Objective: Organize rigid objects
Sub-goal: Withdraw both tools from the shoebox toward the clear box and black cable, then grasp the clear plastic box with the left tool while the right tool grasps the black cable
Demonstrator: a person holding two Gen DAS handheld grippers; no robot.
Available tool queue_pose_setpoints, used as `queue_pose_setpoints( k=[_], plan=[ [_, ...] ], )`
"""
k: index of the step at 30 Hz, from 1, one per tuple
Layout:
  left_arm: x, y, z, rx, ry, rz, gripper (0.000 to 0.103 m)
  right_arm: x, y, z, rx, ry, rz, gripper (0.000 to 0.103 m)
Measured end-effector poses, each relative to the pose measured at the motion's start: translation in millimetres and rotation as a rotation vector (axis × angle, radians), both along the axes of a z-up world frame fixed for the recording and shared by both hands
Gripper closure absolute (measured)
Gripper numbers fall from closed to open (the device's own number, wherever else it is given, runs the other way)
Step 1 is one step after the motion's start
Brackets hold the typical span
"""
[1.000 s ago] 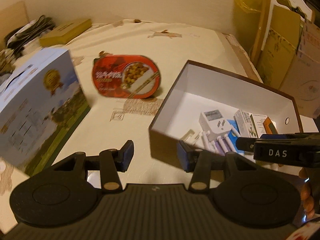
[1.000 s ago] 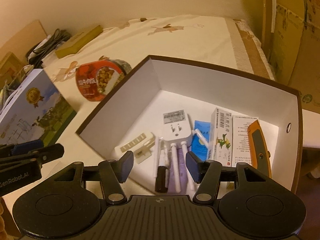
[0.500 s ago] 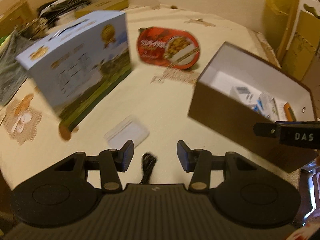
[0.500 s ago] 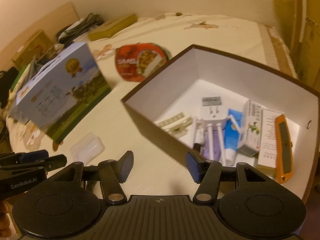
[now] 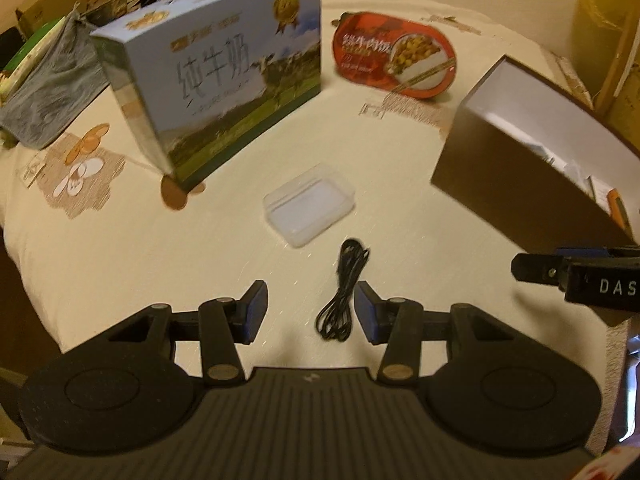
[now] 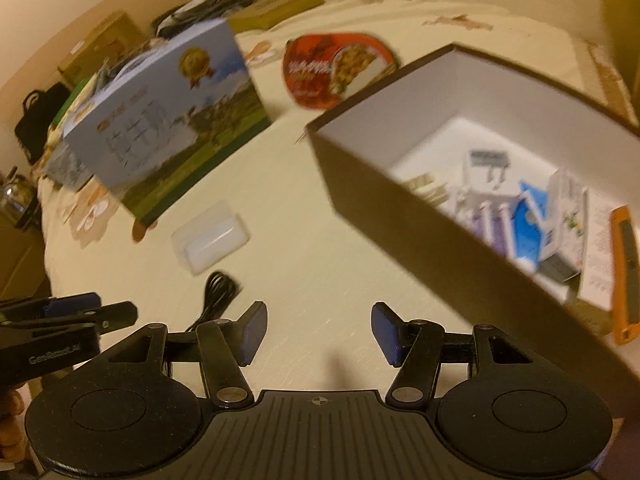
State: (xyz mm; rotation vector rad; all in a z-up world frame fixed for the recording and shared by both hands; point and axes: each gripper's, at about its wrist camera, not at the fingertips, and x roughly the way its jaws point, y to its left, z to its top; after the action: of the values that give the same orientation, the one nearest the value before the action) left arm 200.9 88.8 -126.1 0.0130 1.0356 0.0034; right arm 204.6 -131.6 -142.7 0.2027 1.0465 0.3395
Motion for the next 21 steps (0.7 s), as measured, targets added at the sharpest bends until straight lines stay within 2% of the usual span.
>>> queue_pose_setpoints(
  k=[7,21],
  plan=[
    [-2.1,14.3,-15.5,0.001,0.029,0.034,0.060,3.6,30.1,-16.9,0.035,0.034,0.070,0.048],
    [12.4,37.6,-51.1,-0.009,0.065,0.024,0.061,25.9,94.3,-48.6,0.063,0.012,0.151,0.049]
  ],
)
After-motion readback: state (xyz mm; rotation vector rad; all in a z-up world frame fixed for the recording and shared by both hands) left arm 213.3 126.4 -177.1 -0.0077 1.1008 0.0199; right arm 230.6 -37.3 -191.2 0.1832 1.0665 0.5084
